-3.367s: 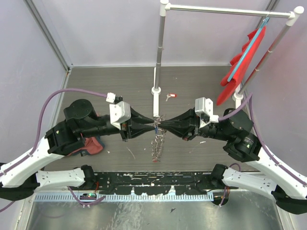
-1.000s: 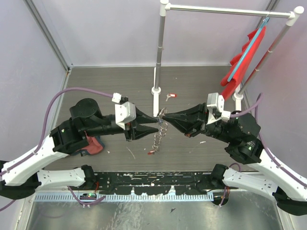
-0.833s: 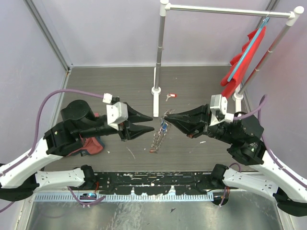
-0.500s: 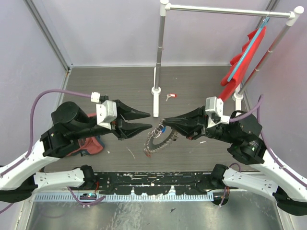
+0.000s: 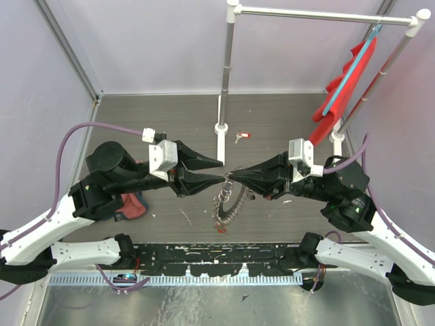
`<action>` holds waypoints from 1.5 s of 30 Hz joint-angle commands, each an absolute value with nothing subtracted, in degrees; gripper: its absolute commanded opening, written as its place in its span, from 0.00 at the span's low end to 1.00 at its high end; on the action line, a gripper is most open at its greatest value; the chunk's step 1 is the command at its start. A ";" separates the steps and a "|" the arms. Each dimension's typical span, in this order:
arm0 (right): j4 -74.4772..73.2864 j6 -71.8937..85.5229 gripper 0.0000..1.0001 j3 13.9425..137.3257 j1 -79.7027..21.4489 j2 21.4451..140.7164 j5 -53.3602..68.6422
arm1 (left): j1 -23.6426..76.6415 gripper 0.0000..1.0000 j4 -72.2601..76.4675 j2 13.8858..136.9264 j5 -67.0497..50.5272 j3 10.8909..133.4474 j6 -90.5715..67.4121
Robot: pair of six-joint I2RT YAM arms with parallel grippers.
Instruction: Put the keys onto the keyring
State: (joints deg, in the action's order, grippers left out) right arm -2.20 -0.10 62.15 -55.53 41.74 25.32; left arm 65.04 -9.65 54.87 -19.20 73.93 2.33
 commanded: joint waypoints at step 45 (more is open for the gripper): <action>-31.41 -5.58 0.42 82.58 -55.76 44.84 17.12 | 65.14 0.00 -42.93 64.70 -18.92 91.67 12.91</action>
State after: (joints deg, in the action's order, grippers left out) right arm -20.47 -4.34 77.03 -55.53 41.80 19.31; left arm 65.04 -32.93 63.53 -20.25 85.73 8.73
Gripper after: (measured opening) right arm 0.417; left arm 0.013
